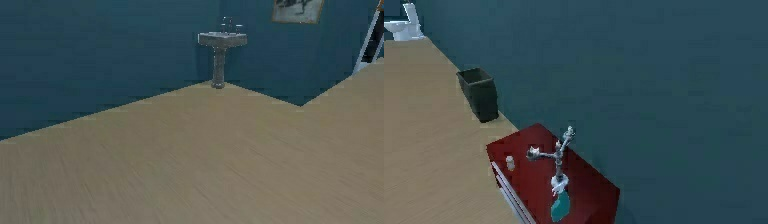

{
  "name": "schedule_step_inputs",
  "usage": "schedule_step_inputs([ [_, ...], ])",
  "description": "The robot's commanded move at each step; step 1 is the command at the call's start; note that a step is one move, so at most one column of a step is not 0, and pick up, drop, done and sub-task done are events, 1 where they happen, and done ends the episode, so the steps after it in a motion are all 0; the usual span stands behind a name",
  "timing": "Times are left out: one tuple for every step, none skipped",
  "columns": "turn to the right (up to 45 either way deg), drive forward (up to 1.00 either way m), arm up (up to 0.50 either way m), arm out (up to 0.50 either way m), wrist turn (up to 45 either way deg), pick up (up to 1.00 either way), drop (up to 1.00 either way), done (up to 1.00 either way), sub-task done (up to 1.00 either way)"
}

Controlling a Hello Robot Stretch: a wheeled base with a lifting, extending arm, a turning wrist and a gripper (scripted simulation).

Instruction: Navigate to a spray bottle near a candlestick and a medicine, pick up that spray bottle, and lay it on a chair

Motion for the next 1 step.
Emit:
schedule_step_inputs([
  [0.0, 0.0, 0.04, 0.0, 0.0, 0.0, 0.0, 0.0, 0.0],
])
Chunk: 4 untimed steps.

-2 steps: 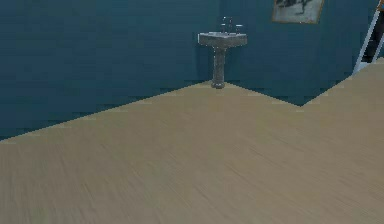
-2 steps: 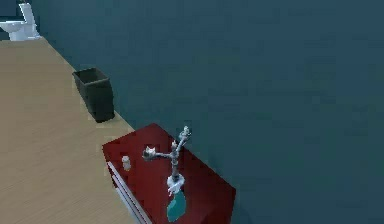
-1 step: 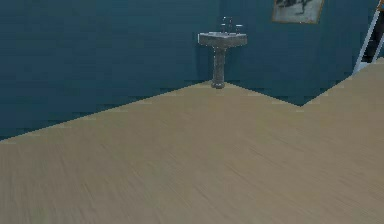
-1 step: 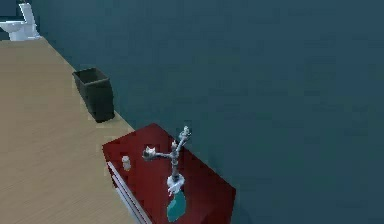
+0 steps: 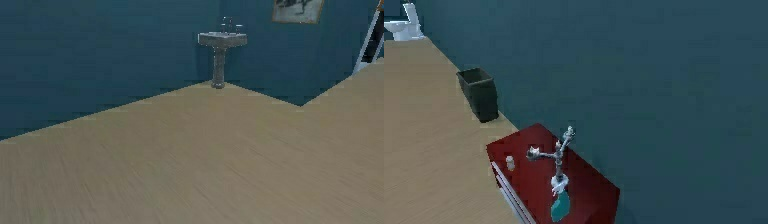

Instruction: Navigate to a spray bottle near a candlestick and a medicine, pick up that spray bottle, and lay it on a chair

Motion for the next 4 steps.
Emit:
schedule_step_inputs([
  [0.0, 0.0, 0.0, 0.26, 0.0, 0.0, 0.0, 0.0, 0.0],
  [0.0, 0.0, 0.0, 0.0, 45.0, 0.0, 0.0, 0.0, 0.0],
  [0.0, 0.0, 0.0, 0.0, 45.0, 0.0, 0.0, 0.0, 0.0],
  [0.0, 0.0, 0.0, 0.0, 45.0, 0.0, 0.0, 0.0, 0.0],
])
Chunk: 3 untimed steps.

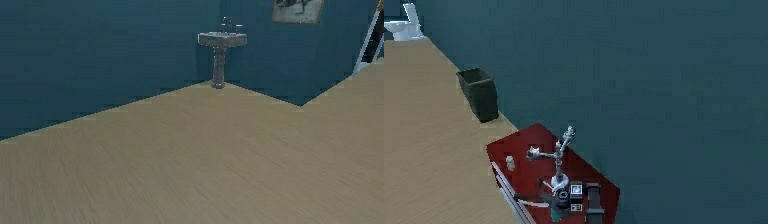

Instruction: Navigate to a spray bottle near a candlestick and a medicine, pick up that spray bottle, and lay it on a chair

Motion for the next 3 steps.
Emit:
schedule_step_inputs([
  [0.0, 0.0, 0.0, 0.0, 21.0, 0.0, 0.0, 0.0, 0.0],
  [0.0, 0.0, -0.3, 0.0, 0.0, 0.0, 0.0, 0.0, 0.0],
  [0.0, 0.0, 0.0, 0.0, 0.0, 1.0, 0.0, 0.0, 0.0],
])
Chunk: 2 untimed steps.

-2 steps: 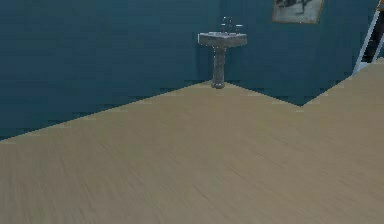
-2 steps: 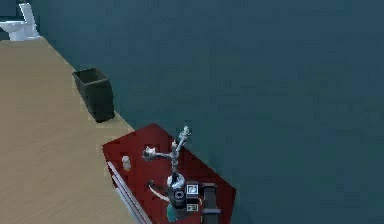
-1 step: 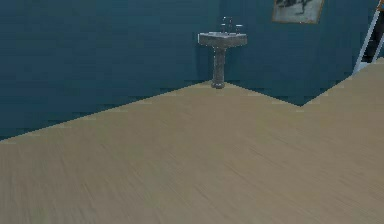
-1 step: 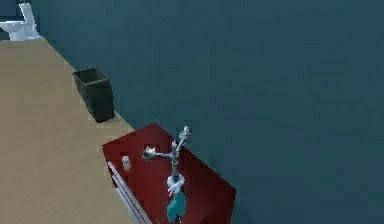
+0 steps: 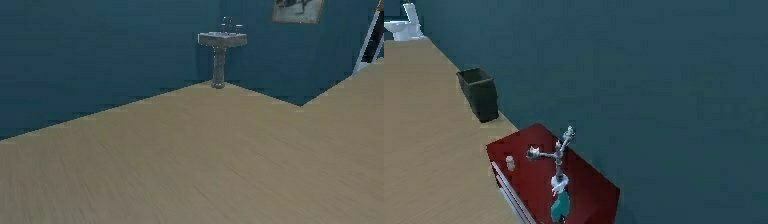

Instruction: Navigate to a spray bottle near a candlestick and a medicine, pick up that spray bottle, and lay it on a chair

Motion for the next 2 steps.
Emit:
schedule_step_inputs([
  [0.0, 0.0, 0.1, 0.0, 0.0, 0.0, 0.0, 0.0, 0.0],
  [0.0, 0.0, 0.5, 0.0, 0.0, 0.0, 0.0, 0.0, 0.0],
])
